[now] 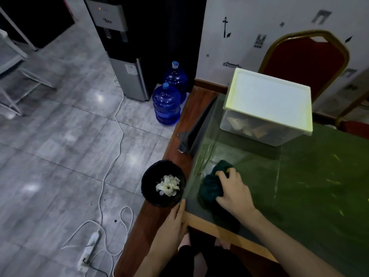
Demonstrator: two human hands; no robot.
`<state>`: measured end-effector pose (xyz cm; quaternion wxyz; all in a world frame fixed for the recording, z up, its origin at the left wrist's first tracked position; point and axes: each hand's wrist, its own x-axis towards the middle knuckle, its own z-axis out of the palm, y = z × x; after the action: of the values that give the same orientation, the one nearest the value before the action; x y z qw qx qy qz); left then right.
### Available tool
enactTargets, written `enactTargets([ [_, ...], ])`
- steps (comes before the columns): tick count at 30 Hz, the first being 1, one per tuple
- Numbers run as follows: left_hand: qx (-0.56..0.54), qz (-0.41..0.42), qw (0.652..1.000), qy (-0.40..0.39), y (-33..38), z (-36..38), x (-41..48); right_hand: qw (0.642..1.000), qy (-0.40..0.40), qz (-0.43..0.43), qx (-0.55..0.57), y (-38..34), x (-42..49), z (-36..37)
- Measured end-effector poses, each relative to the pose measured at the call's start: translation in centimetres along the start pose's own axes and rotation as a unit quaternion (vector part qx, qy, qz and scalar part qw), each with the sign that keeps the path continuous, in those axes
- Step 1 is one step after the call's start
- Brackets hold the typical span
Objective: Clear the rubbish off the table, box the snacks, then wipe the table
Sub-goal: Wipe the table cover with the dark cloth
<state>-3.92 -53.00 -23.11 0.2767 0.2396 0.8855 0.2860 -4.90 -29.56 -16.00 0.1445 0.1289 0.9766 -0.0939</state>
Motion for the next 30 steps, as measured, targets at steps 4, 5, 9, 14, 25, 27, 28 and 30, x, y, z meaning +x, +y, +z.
enactTargets([
  [4, -0.005, -0.014, 1.0, 0.0, 0.4, 0.1, 0.1, 0.998, -0.006, -0.055, -0.042, -3.4, 3.0, -1.1],
  [5, -0.008, -0.016, 1.0, 0.0, 0.4, 0.2, 0.1, 0.996, -0.009, -0.077, -0.052, -4.2, 3.7, -1.3],
  [9, 0.012, -0.02, 1.0, -0.009, 0.6, 0.2, 0.2, 0.987, 0.003, -0.141, -0.079, -7.2, 5.9, -2.4],
  [14, 0.031, -0.025, 0.999, -0.019, 0.7, -0.1, 0.2, 0.98, 0.05, -0.176, -0.083, -8.7, 7.2, -4.0],
  [25, 0.101, 0.012, 0.994, 0.037, 0.6, -0.7, 0.6, 0.998, 0.048, -0.013, 0.025, 1.5, 3.5, -4.3],
  [27, 0.132, 0.069, 0.985, 0.089, 1.3, -1.6, 1.8, 0.998, 0.034, 0.024, 0.037, 3.5, 1.8, -3.6],
  [28, 0.141, 0.098, 0.979, 0.114, 2.1, -1.9, 2.8, 0.998, 0.034, 0.042, 0.044, 4.5, 0.8, -3.2],
  [30, 0.157, 0.138, 0.97, 0.126, 3.8, -2.9, 5.0, 0.994, 0.041, 0.076, 0.062, 6.1, -0.9, -2.6],
])
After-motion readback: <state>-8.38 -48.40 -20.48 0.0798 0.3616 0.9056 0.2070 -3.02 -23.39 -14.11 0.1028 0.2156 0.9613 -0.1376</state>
